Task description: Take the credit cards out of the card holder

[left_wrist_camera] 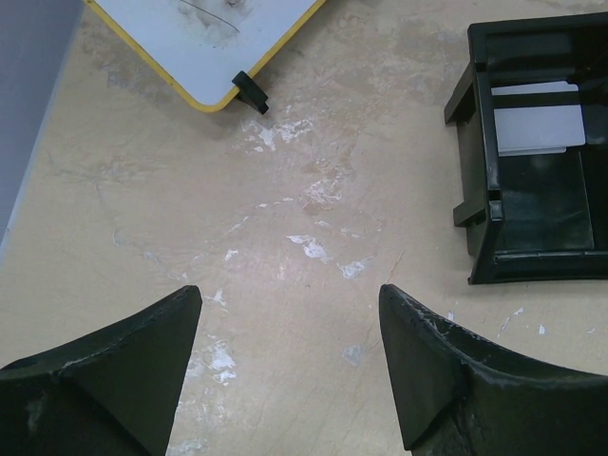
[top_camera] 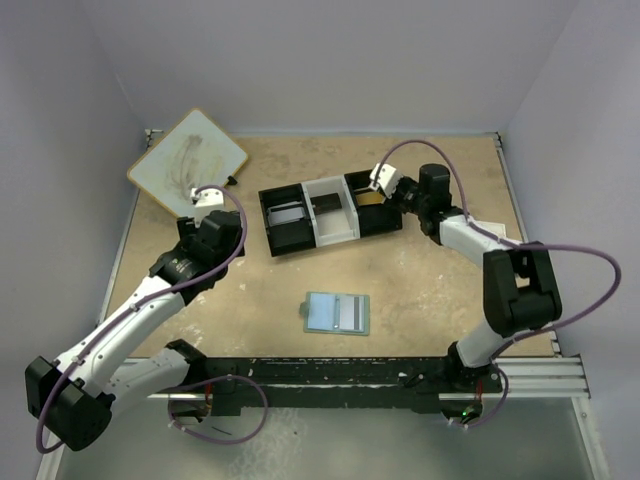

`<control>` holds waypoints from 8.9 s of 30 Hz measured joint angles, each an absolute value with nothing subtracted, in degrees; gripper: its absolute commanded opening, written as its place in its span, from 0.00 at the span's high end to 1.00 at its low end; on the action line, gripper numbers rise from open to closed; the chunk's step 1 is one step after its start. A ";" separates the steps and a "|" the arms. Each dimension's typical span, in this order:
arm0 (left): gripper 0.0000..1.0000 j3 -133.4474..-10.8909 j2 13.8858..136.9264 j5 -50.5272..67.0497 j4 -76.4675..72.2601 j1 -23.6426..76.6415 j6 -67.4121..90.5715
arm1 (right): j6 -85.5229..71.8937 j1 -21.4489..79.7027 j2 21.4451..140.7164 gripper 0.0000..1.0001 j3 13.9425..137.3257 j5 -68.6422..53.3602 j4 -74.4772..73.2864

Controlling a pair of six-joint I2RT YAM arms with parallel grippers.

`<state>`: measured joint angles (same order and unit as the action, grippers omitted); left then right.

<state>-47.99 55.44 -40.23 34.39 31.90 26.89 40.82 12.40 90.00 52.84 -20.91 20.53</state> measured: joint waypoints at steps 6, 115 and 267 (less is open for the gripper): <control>0.26 -47.99 55.75 -40.56 34.35 31.88 26.33 | 54.22 12.40 98.30 1.00 57.39 -20.93 19.20; 0.26 -47.97 57.41 -34.92 33.93 31.90 24.38 | 18.09 16.60 79.07 0.38 52.80 -19.03 23.81; 0.62 -21.26 59.99 -37.93 4.64 79.13 78.85 | -58.61 46.13 77.71 0.66 13.80 -18.44 35.24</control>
<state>-21.26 59.99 -37.93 4.64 79.13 78.85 -58.61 46.13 77.71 13.80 -18.44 35.24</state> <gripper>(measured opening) 0.414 0.350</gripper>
